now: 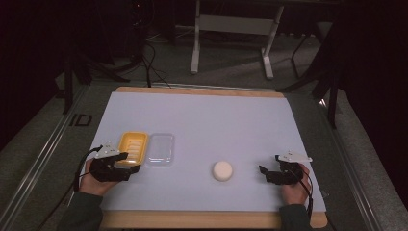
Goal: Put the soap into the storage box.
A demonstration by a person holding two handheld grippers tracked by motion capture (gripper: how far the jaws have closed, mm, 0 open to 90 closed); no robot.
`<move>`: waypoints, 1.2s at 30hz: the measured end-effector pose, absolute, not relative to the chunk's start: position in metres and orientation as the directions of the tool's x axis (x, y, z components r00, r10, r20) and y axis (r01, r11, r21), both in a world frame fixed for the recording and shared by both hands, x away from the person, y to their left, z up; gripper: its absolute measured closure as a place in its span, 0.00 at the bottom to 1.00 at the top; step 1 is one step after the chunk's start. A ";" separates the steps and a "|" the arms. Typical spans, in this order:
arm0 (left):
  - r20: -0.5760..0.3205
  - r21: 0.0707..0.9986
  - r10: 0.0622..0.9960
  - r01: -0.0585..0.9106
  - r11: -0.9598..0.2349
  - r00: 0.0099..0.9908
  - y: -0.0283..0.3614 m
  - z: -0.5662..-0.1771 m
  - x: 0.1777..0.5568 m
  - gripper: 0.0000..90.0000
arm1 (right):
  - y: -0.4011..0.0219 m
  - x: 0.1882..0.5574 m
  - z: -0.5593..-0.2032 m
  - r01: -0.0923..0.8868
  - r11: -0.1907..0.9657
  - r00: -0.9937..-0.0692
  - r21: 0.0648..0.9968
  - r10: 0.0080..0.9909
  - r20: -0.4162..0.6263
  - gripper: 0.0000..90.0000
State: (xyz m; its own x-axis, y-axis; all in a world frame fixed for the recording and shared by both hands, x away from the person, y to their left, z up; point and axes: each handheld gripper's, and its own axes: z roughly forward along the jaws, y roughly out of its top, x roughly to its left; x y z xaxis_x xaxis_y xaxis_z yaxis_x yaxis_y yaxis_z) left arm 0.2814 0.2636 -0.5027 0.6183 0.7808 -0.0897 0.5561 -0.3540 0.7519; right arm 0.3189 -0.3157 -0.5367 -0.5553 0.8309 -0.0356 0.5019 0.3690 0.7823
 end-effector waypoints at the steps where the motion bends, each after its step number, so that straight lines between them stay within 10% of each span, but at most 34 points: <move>1: -0.090 0.752 0.781 0.556 -0.354 0.618 0.263 -0.503 0.281 0.31 | -0.316 0.317 -0.536 0.490 0.363 -0.548 0.792 0.835 -0.043 0.19; 36: -0.063 0.728 0.755 0.547 -0.413 0.653 0.253 -0.494 0.286 0.31 | -0.326 0.313 -0.535 0.450 0.293 -0.591 0.843 0.806 0.035 0.19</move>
State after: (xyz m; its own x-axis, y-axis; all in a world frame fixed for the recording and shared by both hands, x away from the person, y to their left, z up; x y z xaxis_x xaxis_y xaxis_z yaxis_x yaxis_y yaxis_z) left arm 0.2858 0.2528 -0.4942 0.6531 0.7547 -0.0625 0.5467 -0.4128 0.7285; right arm 0.3134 -0.3261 -0.5349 -0.5906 0.8062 0.0351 0.4502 0.2931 0.8434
